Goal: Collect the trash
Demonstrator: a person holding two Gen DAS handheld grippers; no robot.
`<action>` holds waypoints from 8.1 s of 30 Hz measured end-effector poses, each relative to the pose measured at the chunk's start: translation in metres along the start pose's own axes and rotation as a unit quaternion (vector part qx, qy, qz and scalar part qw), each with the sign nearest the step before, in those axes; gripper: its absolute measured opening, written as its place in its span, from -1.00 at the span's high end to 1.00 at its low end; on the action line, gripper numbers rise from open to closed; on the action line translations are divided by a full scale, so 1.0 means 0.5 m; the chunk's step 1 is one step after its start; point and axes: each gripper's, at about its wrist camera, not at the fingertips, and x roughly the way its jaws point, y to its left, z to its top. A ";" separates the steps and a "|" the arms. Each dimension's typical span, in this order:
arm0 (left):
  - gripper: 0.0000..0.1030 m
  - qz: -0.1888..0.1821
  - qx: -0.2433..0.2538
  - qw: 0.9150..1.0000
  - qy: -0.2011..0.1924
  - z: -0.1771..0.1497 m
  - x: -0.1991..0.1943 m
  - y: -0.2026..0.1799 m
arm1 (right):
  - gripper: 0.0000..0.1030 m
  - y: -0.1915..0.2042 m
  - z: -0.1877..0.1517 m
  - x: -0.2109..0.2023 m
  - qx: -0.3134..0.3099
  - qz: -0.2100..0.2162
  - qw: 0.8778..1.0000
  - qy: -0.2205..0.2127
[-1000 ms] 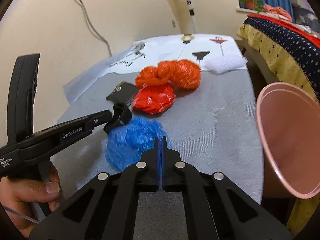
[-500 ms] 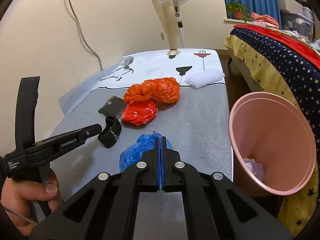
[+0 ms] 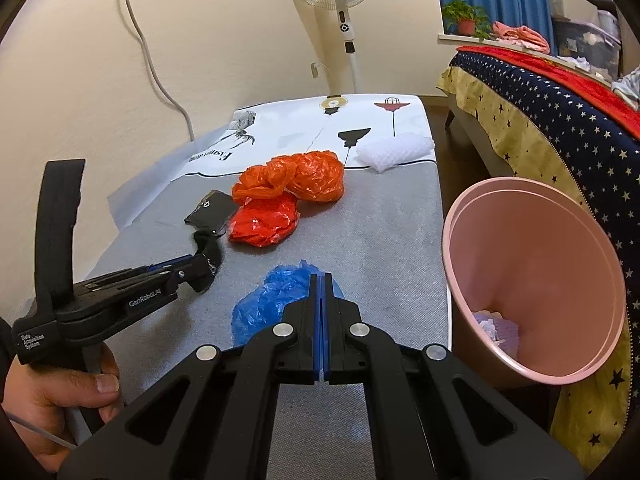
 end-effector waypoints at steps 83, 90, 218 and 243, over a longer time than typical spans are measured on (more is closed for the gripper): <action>0.84 -0.081 0.107 0.987 -0.083 0.068 -0.034 -0.250 | 1.00 -0.249 0.182 -0.177 0.057 -0.134 0.982 -0.119; 0.84 -0.099 0.117 0.986 -0.073 0.069 -0.005 -0.297 | 1.00 -0.300 0.178 -0.177 0.095 -0.153 0.977 -0.116; 0.81 0.056 -0.090 0.994 -0.036 0.137 0.076 0.110 | 0.67 -0.023 0.205 0.200 0.081 0.081 0.993 -0.002; 0.92 0.015 -0.033 0.992 -0.121 0.136 -0.116 0.040 | 0.68 -0.029 0.229 -0.076 0.019 -0.002 0.997 -0.077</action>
